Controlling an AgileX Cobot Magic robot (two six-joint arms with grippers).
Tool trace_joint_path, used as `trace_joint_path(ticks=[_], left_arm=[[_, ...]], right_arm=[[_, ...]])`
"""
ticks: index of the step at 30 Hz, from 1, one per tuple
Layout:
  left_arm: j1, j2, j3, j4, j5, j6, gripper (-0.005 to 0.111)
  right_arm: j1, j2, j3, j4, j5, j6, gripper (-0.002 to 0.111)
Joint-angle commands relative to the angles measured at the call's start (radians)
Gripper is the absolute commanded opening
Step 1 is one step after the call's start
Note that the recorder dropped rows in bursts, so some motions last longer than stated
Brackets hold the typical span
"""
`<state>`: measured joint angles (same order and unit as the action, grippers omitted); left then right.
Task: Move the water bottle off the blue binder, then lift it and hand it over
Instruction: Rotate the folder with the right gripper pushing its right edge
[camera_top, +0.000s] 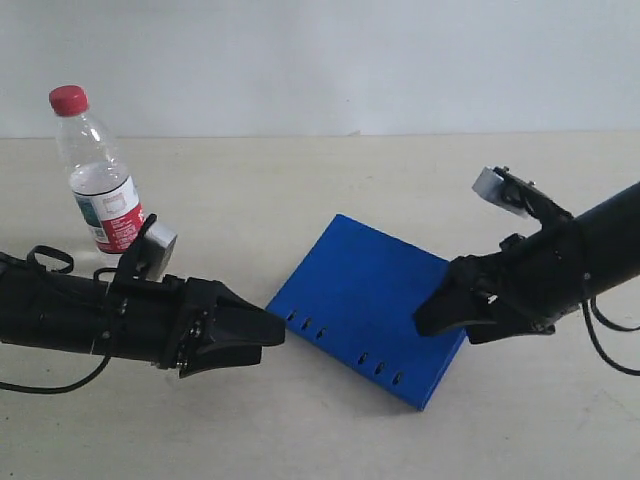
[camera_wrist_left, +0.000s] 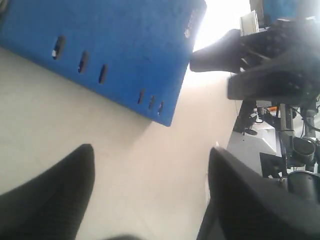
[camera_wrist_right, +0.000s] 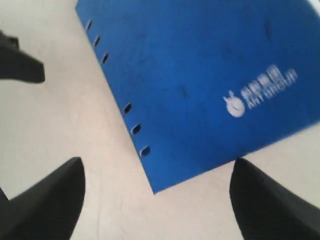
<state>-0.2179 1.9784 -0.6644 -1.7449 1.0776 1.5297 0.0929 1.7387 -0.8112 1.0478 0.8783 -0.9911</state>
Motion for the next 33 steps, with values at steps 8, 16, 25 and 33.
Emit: trace_joint_path(ticks=[8,16,25,33], left_arm=[[-0.003,0.002,-0.004,0.000,-0.005,-0.040,0.061],[-0.003,0.002,-0.004,0.000,0.003,-0.049,0.061],[-0.003,0.002,-0.015,0.000,0.008,-0.049,0.061],[-0.003,0.002,-0.038,0.000,-0.009,-0.052,0.061]], right_arm=[[-0.002,0.012,-0.302,-0.272,-0.143,0.215,0.072],[-0.002,0.304,-0.484,-0.269,0.026,0.104,0.072],[-0.002,0.377,-0.516,-0.164,0.343,0.062,0.069],[0.039,0.348,-0.516,-0.088,0.343,0.002,0.069]])
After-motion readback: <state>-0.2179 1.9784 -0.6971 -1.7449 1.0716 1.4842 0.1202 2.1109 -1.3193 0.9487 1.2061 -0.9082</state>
